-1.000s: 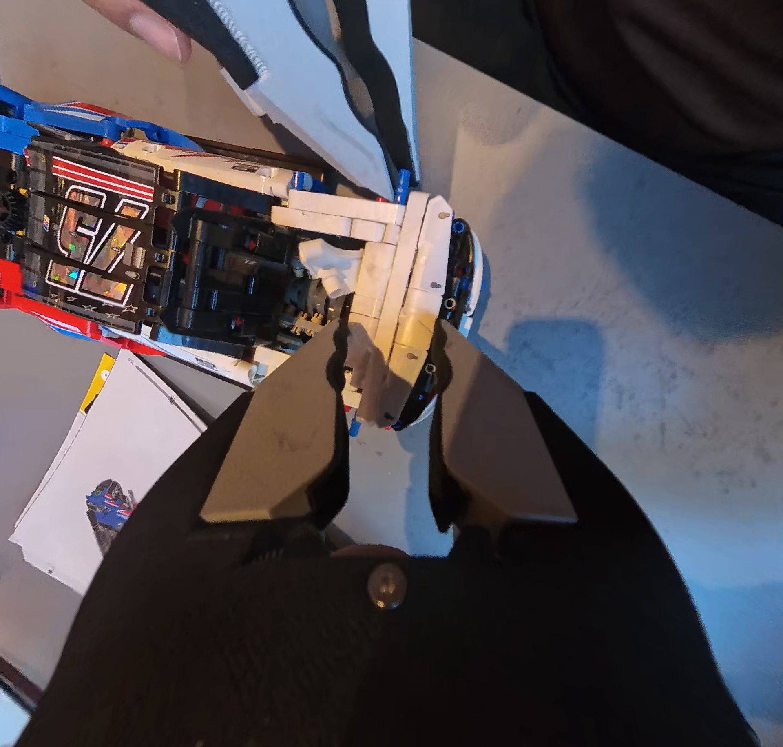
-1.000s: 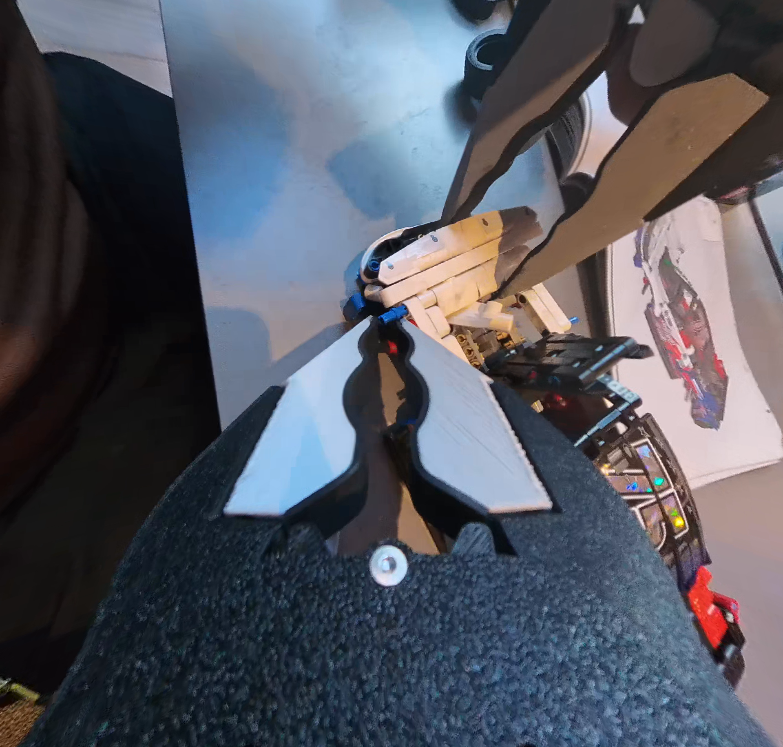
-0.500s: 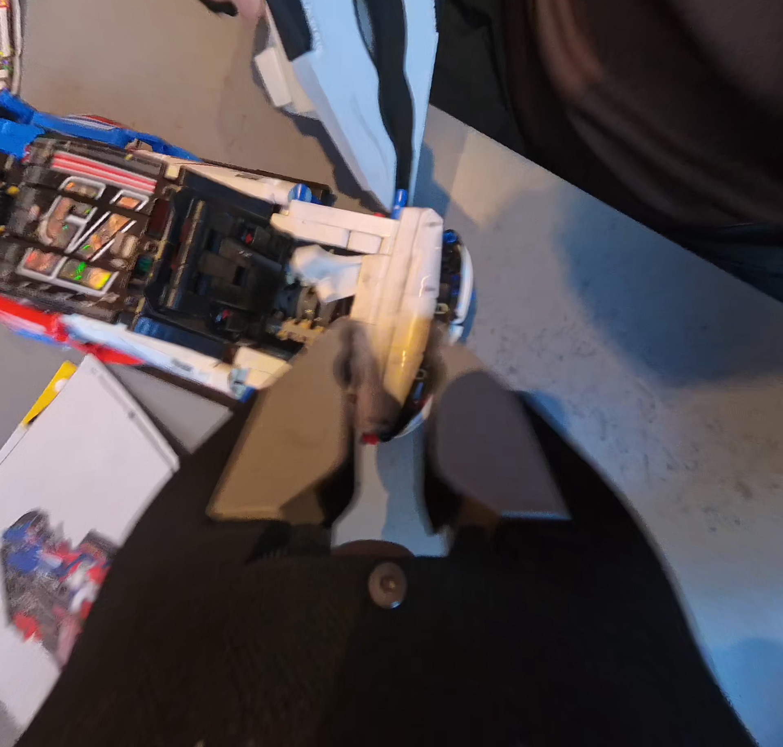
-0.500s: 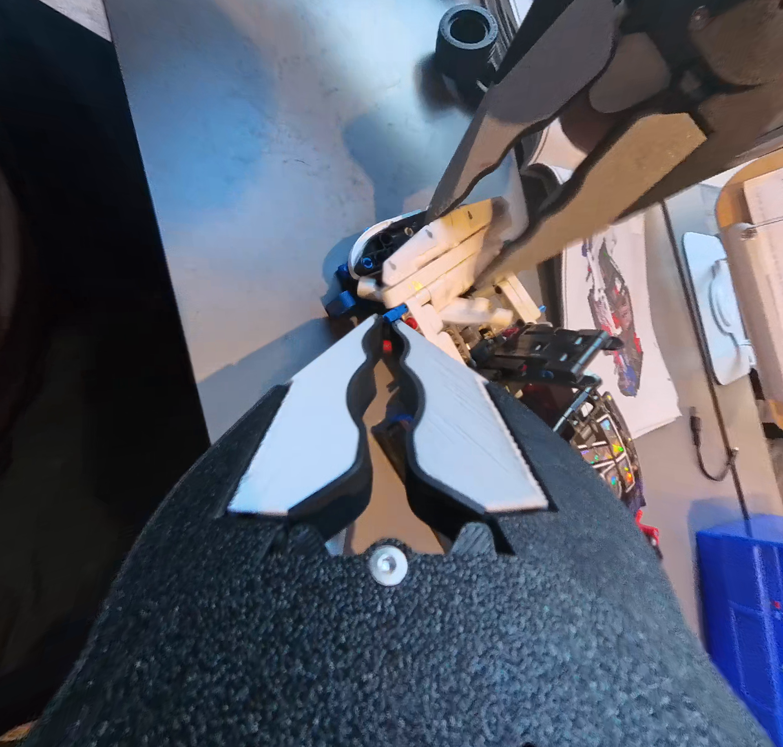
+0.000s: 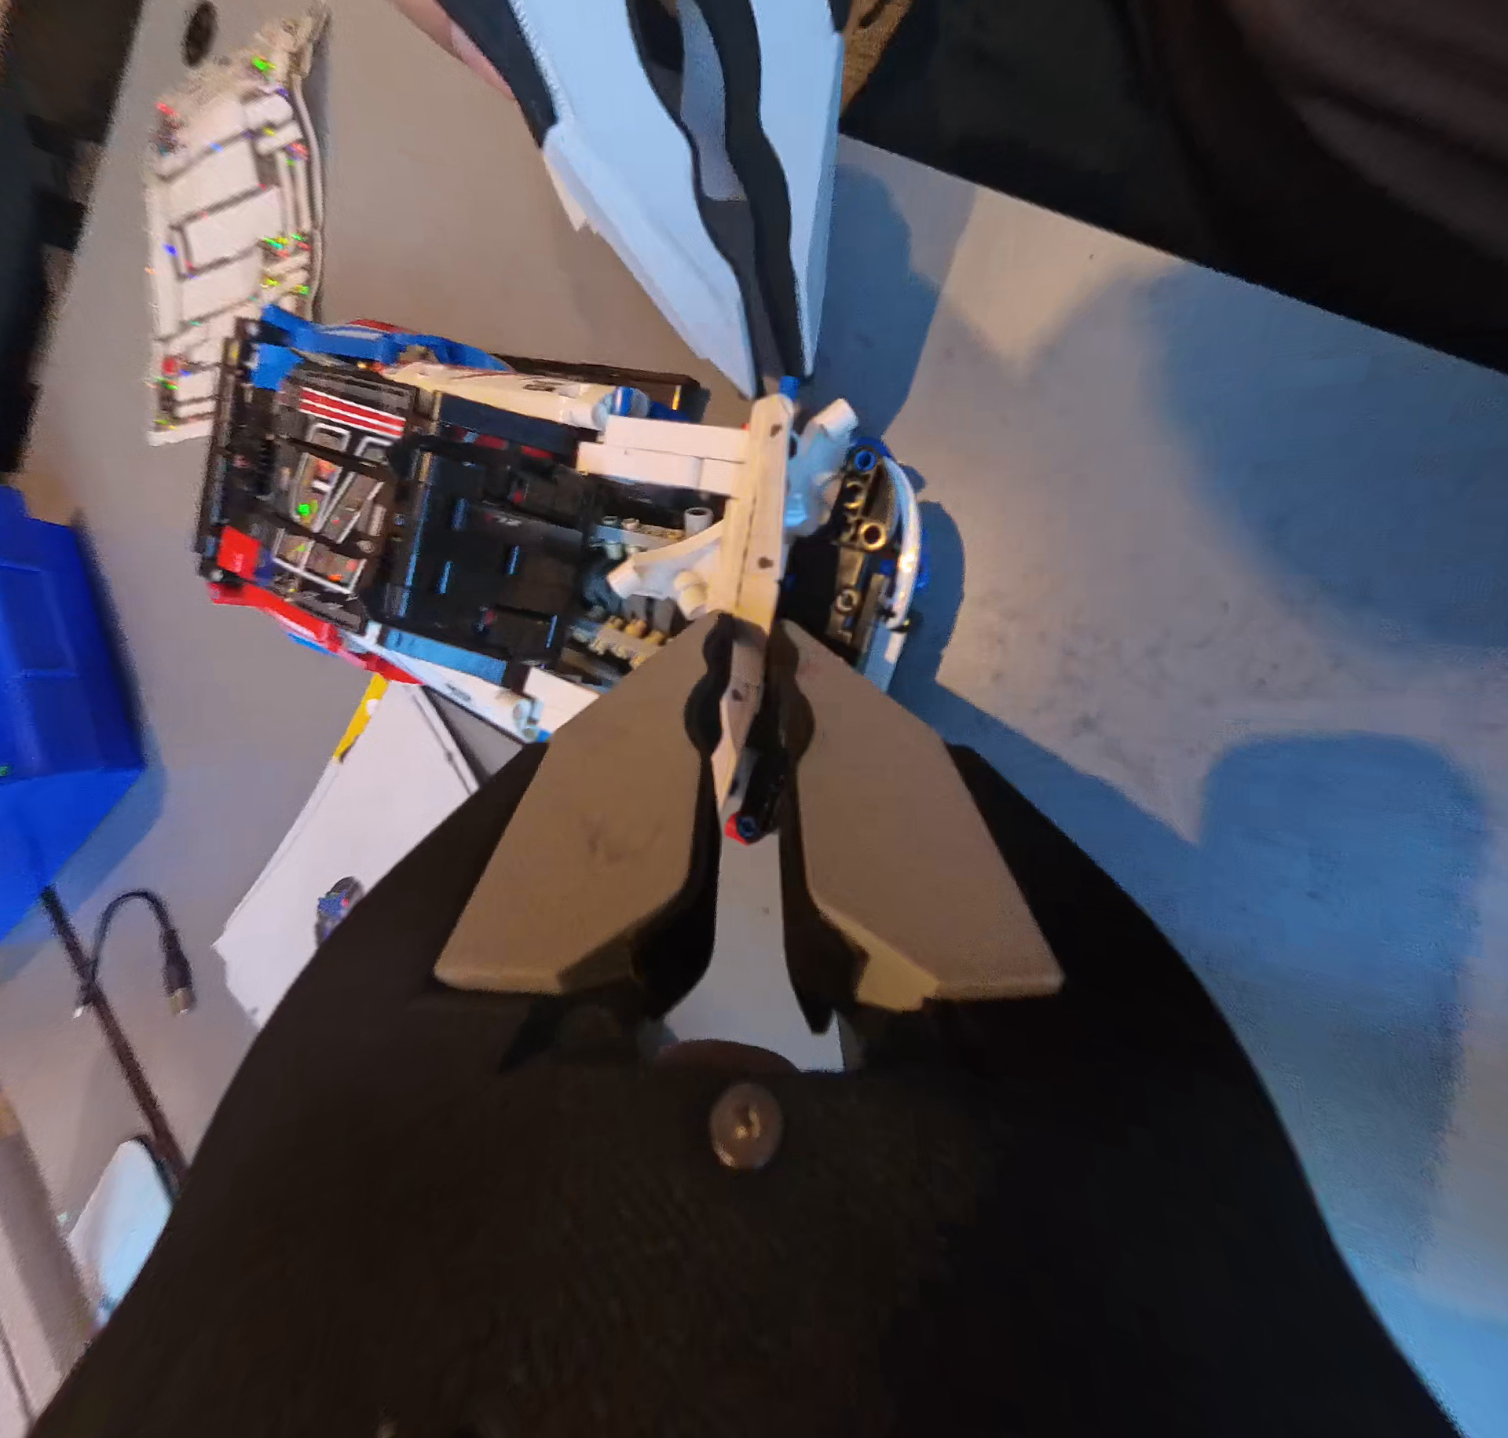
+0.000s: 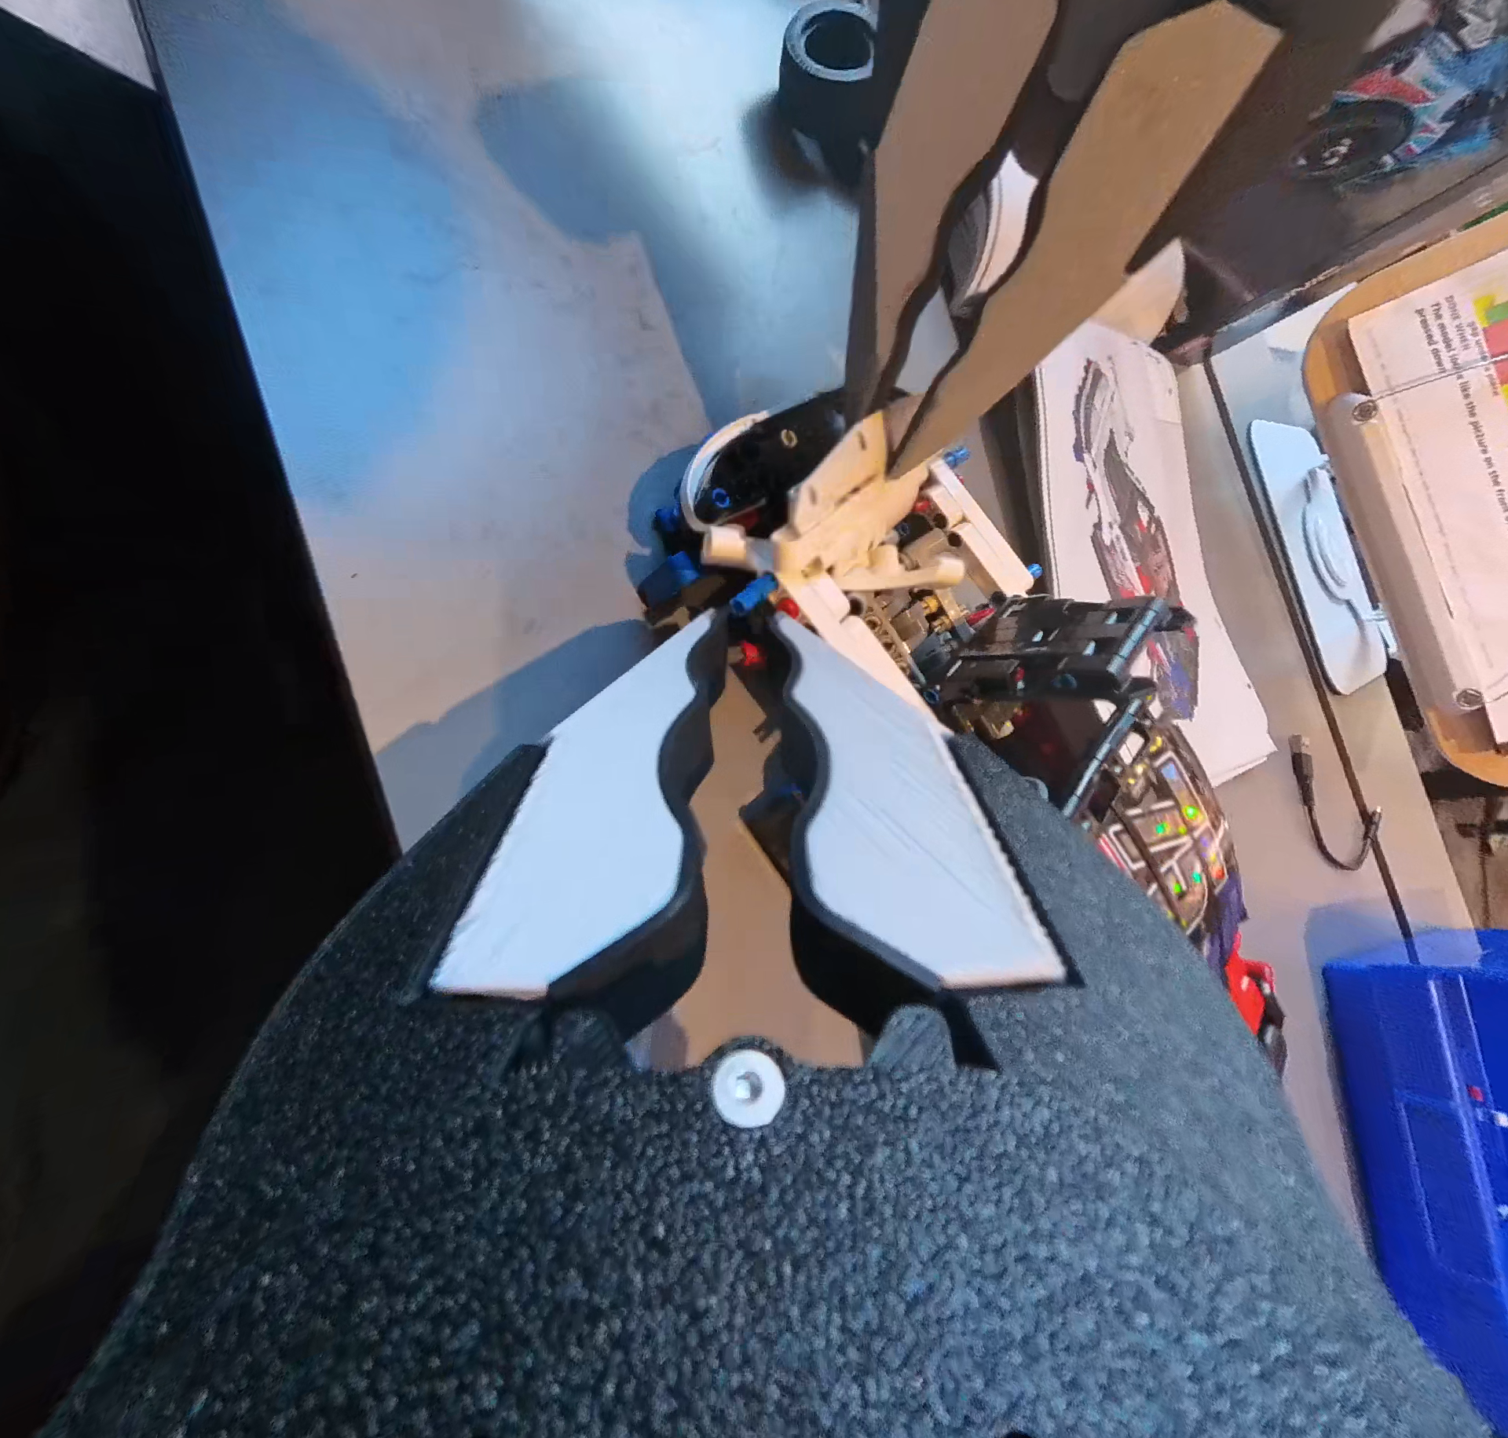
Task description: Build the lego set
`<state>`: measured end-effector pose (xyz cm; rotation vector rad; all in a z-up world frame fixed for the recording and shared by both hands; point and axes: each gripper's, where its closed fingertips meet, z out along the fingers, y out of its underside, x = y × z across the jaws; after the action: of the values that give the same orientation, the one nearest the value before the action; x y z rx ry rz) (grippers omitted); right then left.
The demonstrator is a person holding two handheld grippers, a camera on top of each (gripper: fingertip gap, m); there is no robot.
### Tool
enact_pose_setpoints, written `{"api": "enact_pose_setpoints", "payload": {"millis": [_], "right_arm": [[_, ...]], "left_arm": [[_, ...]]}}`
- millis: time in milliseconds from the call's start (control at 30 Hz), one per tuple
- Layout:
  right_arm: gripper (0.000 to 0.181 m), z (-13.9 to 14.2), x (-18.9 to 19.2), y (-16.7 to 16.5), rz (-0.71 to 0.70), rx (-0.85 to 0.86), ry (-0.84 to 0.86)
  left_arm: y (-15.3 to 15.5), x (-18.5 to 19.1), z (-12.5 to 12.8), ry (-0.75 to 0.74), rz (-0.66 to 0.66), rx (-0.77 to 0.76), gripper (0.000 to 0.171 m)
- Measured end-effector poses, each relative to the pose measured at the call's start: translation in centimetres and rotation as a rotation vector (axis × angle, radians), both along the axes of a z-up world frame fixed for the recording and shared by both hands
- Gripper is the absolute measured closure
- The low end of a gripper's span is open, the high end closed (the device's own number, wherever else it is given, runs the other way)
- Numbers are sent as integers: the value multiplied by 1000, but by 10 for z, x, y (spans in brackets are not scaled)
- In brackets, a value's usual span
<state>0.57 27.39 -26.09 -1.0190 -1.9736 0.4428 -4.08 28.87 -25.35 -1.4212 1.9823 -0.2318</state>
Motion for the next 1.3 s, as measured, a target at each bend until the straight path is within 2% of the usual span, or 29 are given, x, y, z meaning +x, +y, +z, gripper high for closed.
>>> {"api": "enact_pose_setpoints", "payload": {"millis": [200, 333, 400, 567, 733, 833, 900, 967, 1100, 1300], "right_arm": [[170, 3, -1, 1, -9, 55, 33], [163, -4, -4, 0, 11, 128, 5], [172, -3, -7, 2, 8, 207, 14], [174, 0, -8, 6, -26, 300, 36], [177, 7, -4, 7, -58, 265, 88], [176, 8, -6, 8, -75, 232, 105], [177, 7, -8, 9, -77, 241, 110], [177, 7, -8, 9, -75, 248, 114], [176, 8, -8, 9, -76, 226, 119], [176, 7, -10, 10, -78, 214, 120]], "left_arm": [[2, -1, -2, -6, 4, 90, 166], [2, -2, -5, 61, -2, 195, 165], [3, -3, -5, 102, 3, 219, 165], [6, -6, -3, 199, 21, 310, 166], [7, -6, -3, 165, 62, 343, 166], [6, -5, -3, 215, 63, 391, 164], [2, -2, -3, 216, 64, 373, 159], [-5, 6, 4, 151, 69, 333, 147], [-9, 10, 8, 112, 78, 299, 144], [-13, 18, -4, 123, 53, 282, 165]]}}
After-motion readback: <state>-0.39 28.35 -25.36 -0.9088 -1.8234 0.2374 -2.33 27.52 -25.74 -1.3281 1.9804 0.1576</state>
